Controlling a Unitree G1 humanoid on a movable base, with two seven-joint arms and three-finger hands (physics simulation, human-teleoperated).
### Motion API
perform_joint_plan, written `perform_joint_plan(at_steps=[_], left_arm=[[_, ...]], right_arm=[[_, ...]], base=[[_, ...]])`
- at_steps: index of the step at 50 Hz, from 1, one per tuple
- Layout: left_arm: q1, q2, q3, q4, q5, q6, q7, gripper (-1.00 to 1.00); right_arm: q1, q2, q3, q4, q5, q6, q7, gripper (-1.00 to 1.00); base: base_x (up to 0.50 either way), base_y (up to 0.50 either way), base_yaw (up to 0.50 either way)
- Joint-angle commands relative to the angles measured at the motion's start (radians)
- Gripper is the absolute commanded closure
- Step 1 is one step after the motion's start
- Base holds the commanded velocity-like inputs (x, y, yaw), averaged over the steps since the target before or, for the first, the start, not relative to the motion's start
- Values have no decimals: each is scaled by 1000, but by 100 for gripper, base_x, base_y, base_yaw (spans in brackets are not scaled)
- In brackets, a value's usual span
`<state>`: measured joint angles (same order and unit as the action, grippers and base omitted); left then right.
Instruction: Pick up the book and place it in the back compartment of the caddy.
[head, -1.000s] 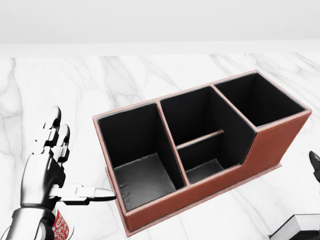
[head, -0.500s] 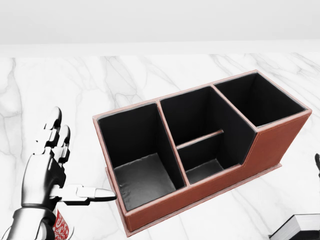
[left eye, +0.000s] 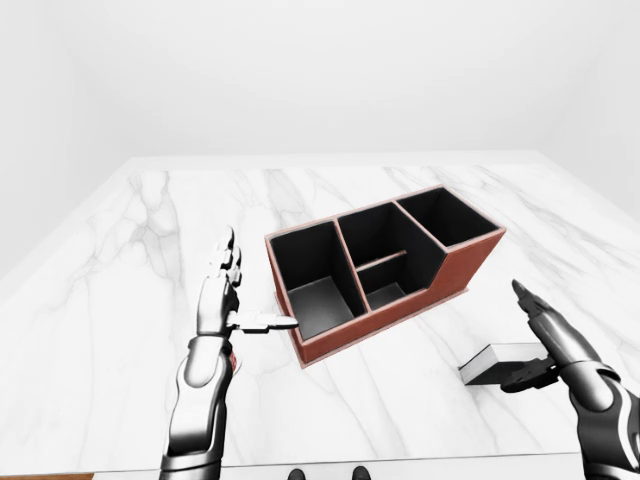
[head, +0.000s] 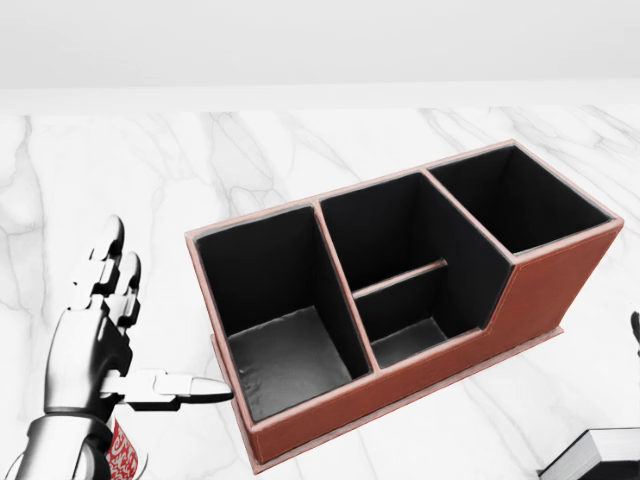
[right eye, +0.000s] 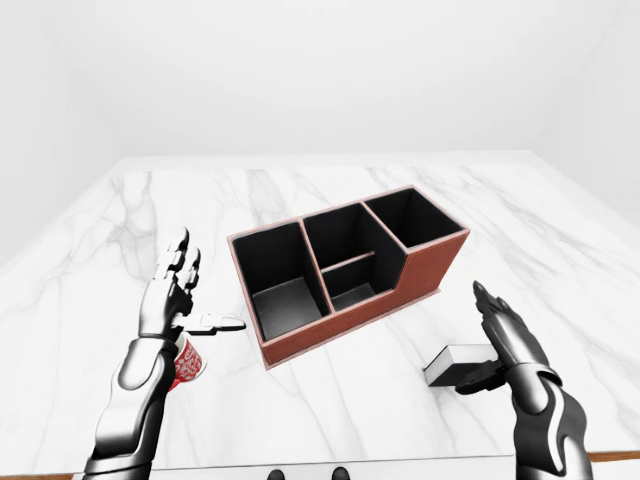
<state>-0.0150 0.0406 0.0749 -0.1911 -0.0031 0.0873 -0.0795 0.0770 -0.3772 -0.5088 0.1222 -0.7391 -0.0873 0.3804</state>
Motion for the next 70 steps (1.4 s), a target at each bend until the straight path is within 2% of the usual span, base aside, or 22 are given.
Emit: perform_joint_plan(at_steps=[1,25,26,27,28,51,60,70], left_arm=[[-1,0,1,3,2,0,2,-100],[-3,1,1,10,4,0,5,-100],[-2,1,1,9,5,0,5,-100],[-2,1,1,11,5,0,4,-100],[-3,1,1,10,5,0,5,-100],[-5,1,2,24,5,0,7,-100],[-6,3,5,19,2,0,6,-100],[-16,10,22,0,-10,0,6,-100]], right_arm=[[-1,-7,3,18,-2,0,-10,-100],[4,-18,19,65,-23,0,-36,-100],[3,-19,19,67,-25,0,-36,-64],[-1,-21,19,74,-24,0,-41,7],[-5,-22,19,79,-20,0,-43,100],[-14,-6,-8,-13,21,1,-25,100],[-17,18,-15,-113,32,48,-5,100],[5,62,-14,-232,16,66,35,100]], base=[[0,0,0],[0,0,0],[0,0,0],[0,0,0],[0,0,0],[0,0,0],[0,0,0],[0,0,0]])
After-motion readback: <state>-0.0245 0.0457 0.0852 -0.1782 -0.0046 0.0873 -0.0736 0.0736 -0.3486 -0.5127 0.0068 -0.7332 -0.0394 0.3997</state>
